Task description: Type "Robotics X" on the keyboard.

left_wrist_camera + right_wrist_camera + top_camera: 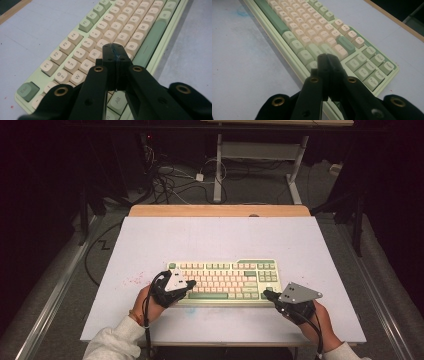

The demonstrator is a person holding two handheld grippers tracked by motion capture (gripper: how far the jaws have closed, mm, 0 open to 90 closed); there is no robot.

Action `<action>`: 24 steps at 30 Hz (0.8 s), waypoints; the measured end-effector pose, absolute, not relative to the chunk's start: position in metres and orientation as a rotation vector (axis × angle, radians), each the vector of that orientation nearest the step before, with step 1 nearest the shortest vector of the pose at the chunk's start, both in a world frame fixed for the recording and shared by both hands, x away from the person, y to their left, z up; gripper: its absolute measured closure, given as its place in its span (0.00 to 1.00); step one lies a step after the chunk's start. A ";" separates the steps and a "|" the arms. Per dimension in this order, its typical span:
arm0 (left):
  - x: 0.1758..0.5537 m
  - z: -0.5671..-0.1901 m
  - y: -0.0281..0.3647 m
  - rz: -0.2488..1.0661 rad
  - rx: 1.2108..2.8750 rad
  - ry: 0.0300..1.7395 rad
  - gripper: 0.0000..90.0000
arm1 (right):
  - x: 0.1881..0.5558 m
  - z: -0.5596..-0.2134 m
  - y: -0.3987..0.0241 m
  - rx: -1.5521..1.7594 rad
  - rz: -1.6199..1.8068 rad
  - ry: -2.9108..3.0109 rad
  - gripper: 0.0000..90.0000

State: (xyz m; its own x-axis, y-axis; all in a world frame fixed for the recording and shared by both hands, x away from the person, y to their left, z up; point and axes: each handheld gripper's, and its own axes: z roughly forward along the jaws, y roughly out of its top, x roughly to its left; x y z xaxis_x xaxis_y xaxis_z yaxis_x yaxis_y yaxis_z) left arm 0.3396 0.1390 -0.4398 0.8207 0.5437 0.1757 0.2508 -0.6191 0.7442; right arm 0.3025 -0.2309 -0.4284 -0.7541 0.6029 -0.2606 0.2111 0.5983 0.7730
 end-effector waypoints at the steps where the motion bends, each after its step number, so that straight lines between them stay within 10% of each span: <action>1: 0.339 -0.439 0.140 0.506 2.245 0.579 0.97 | 0.302 -0.428 -0.231 0.642 1.030 2.320 1.00; 24: 0.337 -0.436 0.162 0.539 2.230 0.631 0.97 | 0.302 -0.426 -0.231 0.639 1.034 2.316 1.00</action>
State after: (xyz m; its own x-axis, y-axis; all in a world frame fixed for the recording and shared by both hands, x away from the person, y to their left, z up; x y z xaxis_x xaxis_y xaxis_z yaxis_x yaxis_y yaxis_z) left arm 0.3368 0.1620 -0.4357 0.7902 0.5849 0.1827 0.2723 -0.6023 0.7504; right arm 0.3023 -0.2312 -0.4264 -0.7534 0.6020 -0.2647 0.2046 0.5972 0.7756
